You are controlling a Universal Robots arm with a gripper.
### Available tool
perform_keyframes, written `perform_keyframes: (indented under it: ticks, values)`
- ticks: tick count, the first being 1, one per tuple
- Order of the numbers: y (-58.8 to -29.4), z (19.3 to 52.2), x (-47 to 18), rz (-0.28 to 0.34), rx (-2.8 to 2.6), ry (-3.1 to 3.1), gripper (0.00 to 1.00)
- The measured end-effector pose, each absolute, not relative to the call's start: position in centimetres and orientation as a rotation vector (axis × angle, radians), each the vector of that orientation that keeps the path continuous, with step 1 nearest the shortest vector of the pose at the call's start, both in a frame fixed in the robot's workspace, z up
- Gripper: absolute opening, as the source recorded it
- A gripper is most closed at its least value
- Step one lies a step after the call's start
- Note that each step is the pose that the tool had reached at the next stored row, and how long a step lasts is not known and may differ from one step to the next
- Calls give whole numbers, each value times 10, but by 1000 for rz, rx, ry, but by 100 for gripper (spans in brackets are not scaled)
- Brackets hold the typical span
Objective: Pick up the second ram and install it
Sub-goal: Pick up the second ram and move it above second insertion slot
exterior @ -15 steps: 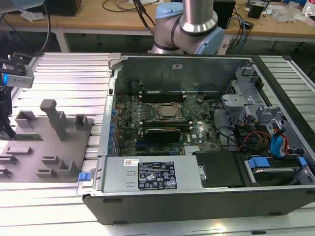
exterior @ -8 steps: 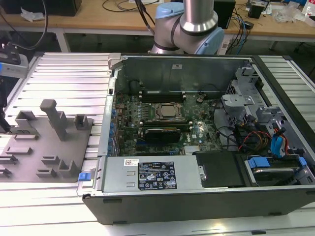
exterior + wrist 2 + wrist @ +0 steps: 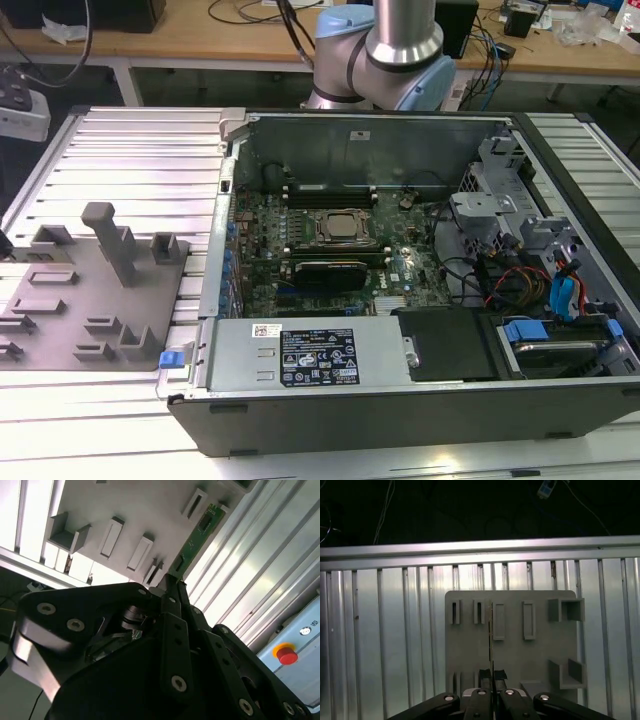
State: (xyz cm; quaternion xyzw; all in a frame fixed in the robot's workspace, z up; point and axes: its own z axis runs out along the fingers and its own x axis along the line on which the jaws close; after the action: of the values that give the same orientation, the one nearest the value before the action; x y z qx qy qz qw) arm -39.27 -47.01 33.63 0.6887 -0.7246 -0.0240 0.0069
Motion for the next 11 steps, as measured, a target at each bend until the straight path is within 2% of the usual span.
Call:
perform_keyframes:
  ticks: [11]
  values:
    - [-468,360,-393,-75,2154,-2266,13]
